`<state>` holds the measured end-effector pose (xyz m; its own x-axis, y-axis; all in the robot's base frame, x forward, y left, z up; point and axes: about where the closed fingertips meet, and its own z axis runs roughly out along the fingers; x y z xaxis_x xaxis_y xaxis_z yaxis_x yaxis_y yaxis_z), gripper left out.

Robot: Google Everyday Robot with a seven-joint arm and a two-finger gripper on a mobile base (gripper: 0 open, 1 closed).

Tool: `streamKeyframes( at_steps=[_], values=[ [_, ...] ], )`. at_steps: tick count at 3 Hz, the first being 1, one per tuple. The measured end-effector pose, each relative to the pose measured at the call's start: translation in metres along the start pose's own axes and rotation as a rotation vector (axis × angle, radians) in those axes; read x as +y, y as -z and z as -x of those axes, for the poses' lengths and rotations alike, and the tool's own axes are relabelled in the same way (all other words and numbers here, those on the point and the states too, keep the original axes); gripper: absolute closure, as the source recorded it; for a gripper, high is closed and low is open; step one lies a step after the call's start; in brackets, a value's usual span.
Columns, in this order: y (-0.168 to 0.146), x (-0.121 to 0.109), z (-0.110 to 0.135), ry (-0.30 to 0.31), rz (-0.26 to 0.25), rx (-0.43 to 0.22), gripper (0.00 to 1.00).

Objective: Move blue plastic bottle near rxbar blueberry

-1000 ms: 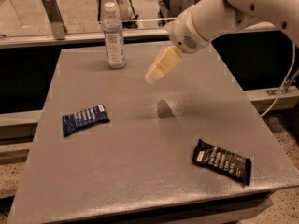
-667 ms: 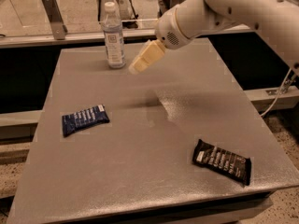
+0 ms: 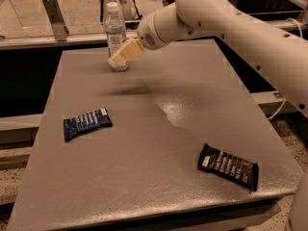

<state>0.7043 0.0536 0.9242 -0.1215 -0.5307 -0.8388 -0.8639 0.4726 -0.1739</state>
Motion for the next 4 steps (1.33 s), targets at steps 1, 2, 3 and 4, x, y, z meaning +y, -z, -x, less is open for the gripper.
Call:
streamKeyframes(
  at_steps=[1,2,3,4],
  values=[
    [-0.03,-0.015,0.01,-0.052,-0.032,-0.069,0.0],
    [-0.056,-0.028,0.014,-0.121,-0.028,-0.15,0.0],
    [-0.071,-0.032,0.022,-0.169,0.021,-0.215,0.18],
    [-0.069,-0.027,0.025,-0.19,0.071,-0.279,0.41]
  ],
)
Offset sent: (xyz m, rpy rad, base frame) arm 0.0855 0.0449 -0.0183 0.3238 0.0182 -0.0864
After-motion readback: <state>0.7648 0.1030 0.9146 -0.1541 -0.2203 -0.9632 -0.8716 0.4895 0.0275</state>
